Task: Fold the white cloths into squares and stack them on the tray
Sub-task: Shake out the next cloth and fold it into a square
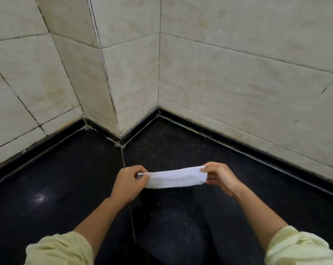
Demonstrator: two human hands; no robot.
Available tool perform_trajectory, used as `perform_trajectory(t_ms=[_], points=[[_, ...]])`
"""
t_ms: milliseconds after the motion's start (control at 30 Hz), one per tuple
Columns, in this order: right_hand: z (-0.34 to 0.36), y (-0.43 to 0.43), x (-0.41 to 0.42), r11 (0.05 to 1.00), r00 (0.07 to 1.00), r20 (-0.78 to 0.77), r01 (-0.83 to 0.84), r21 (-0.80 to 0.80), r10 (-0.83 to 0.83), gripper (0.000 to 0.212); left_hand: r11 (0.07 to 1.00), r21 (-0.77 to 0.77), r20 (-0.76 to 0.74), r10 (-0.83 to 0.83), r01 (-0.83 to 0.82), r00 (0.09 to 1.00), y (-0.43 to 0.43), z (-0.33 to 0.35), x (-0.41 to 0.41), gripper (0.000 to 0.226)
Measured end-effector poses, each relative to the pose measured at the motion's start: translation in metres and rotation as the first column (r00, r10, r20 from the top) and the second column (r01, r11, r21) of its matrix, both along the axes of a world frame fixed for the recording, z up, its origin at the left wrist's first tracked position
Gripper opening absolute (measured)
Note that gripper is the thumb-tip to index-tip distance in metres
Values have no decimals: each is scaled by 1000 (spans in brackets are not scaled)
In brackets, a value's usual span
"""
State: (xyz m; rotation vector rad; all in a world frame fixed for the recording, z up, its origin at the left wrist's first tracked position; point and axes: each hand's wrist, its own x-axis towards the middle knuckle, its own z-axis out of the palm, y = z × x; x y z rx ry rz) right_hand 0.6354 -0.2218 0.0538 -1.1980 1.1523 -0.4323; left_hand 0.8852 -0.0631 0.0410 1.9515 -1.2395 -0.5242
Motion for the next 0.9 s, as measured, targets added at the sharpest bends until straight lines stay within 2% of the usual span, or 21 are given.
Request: perform_trajectory(t_ms=[167, 300, 500, 600, 900], points=[[-47, 29, -22, 985, 990, -106, -76, 154, 93, 4, 972, 230, -49, -46, 56, 998, 32, -39, -19, 17], [-67, 43, -29, 977, 966, -205, -125, 173, 160, 8, 951, 302, -84, -41, 65, 996, 40, -54, -22, 14], [-72, 41, -18, 996, 973, -214, -76, 53, 85, 5, 956, 291, -131, 18, 21, 991, 30, -61, -13, 12], [-76, 33, -7, 1000, 974, -224, -19, -17, 15, 15, 960, 277, -158, 75, -28, 985, 19, -66, -4, 10], [-94, 11, 19, 978, 899, -438, -98, -187, 6, 18, 957, 281, -122, 109, -71, 987, -12, -85, 4, 35]])
